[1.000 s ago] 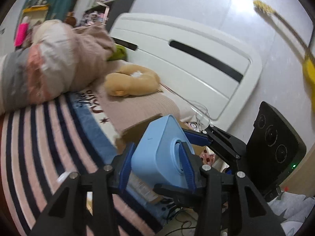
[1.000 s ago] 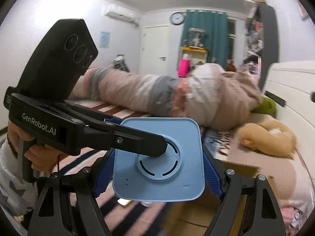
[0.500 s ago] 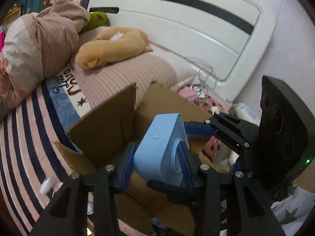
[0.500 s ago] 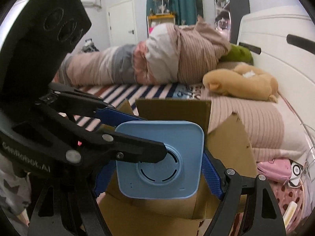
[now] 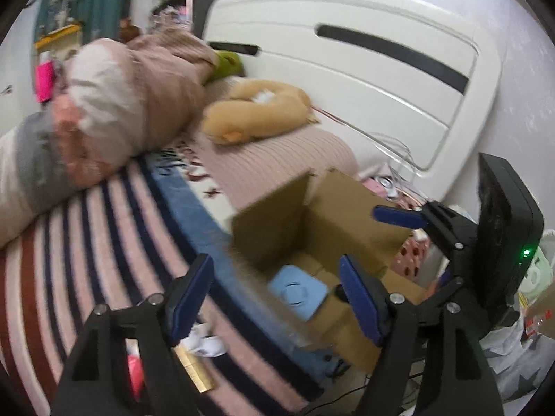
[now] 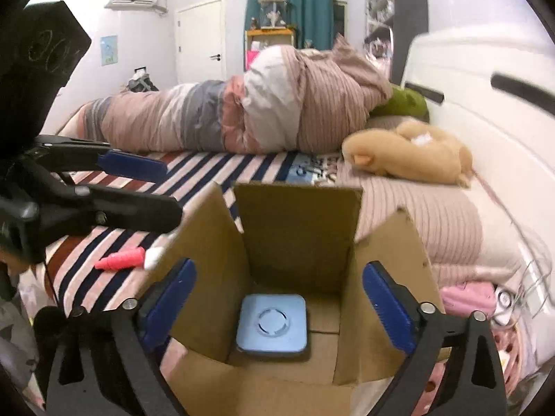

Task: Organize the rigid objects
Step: 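Carry the blue device into the cardboard box and open the right gripper, then grasp the pink tube with the right gripper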

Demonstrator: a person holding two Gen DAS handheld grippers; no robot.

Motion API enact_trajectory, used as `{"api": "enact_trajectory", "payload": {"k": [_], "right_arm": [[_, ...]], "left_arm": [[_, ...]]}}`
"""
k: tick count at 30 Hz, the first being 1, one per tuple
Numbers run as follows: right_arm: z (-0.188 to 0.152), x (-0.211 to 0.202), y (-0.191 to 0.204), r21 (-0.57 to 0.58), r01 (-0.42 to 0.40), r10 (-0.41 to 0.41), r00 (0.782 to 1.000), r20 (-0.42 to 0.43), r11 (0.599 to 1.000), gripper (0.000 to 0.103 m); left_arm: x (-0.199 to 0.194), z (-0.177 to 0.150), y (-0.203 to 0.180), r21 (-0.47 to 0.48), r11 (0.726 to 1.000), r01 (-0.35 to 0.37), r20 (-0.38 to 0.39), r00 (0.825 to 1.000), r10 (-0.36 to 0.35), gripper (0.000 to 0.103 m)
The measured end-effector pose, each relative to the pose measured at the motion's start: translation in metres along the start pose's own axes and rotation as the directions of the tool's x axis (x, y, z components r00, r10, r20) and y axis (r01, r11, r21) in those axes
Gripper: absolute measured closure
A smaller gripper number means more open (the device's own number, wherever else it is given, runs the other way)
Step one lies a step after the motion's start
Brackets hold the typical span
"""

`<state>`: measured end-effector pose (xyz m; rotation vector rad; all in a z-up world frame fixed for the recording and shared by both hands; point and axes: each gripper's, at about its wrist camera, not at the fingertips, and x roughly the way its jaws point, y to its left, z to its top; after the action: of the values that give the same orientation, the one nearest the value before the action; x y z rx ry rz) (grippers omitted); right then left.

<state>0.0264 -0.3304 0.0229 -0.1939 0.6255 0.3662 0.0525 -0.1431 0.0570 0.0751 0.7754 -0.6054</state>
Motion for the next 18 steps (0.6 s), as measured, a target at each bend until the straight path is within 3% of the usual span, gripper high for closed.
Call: {"api": "enact_trajectory", "payload": {"k": [3, 8, 13, 15, 18], "right_arm": [[0.01, -0.005, 0.025, -0.036, -0.012, 0.013, 1.0, 0.024, 0.999, 0.005], [0.029, -0.004, 0.079, -0.064, -0.035, 0.039, 0.998, 0.051, 0.997, 0.005], [0.036, 0.023, 0.135, -0.115, -0.158, 0.155, 0.987, -0.037, 0.981, 0.005], [0.033, 0.043, 0.158, -0.124, -0.224, 0.213, 0.972, -0.098, 0.967, 0.005], [0.022, 0.082, 0.186, -0.081, -0.339, 0.316, 0.924, -0.217, 0.937, 0.005]], "left_arm": [[-0.033, -0.014, 0.028, -0.039, 0.995, -0.092, 0.051, 0.994, 0.094, 0.028], [-0.073, -0.048, 0.079, -0.129, 0.969, -0.212, 0.096, 0.969, 0.226, 0.025], [-0.091, -0.089, 0.137, -0.223, 0.936, -0.273, 0.101, 0.948, 0.301, 0.025], [-0.092, -0.107, 0.161, -0.254, 0.927, -0.275, 0.1, 0.946, 0.308, 0.025], [-0.083, -0.13, 0.195, -0.298, 0.914, -0.275, 0.092, 0.945, 0.314, 0.025]]}}
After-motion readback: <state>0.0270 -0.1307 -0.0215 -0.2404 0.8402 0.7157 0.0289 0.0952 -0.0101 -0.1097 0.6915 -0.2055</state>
